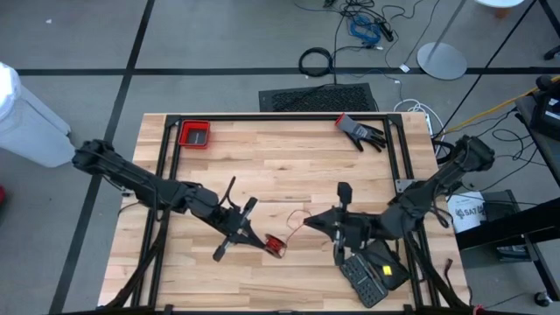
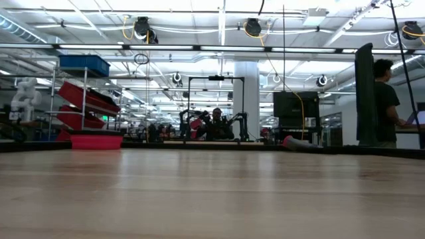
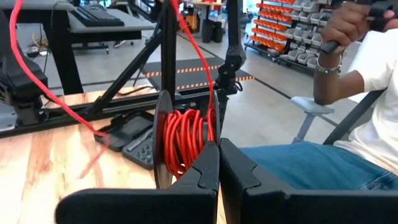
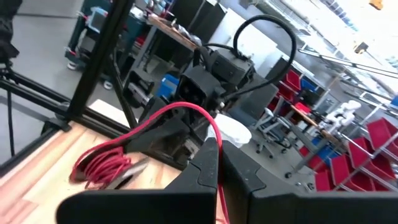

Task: Coil cords
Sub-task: Coil the red wire onto the spool

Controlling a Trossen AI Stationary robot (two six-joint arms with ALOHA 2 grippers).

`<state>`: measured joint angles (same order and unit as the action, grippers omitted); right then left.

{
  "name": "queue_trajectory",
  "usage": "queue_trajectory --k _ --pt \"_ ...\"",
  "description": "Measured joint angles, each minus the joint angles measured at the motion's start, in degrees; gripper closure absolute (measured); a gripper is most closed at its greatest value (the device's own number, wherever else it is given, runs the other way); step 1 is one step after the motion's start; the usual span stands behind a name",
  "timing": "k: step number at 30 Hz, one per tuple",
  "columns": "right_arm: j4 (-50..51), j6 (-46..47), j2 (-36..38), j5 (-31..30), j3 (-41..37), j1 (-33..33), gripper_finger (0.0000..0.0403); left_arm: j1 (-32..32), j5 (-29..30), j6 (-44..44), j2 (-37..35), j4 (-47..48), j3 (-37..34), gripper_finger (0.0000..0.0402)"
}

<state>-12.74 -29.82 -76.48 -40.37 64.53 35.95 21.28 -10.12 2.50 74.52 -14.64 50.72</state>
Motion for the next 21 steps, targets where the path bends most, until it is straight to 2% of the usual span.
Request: queue_trajectory --k 7,21 --pt "-3.2 0.1 -2.9 4.9 0.0 -3.5 0.0403 0.0 -1.9 0.0 2.0 -4.1 0.0 0.0401" --pt "-3.7 4.3 -8.2 16.7 0.0 -10.7 0.0403 0.3 -3.8 -0.3 3.5 -4.5 2.4 0.0401"
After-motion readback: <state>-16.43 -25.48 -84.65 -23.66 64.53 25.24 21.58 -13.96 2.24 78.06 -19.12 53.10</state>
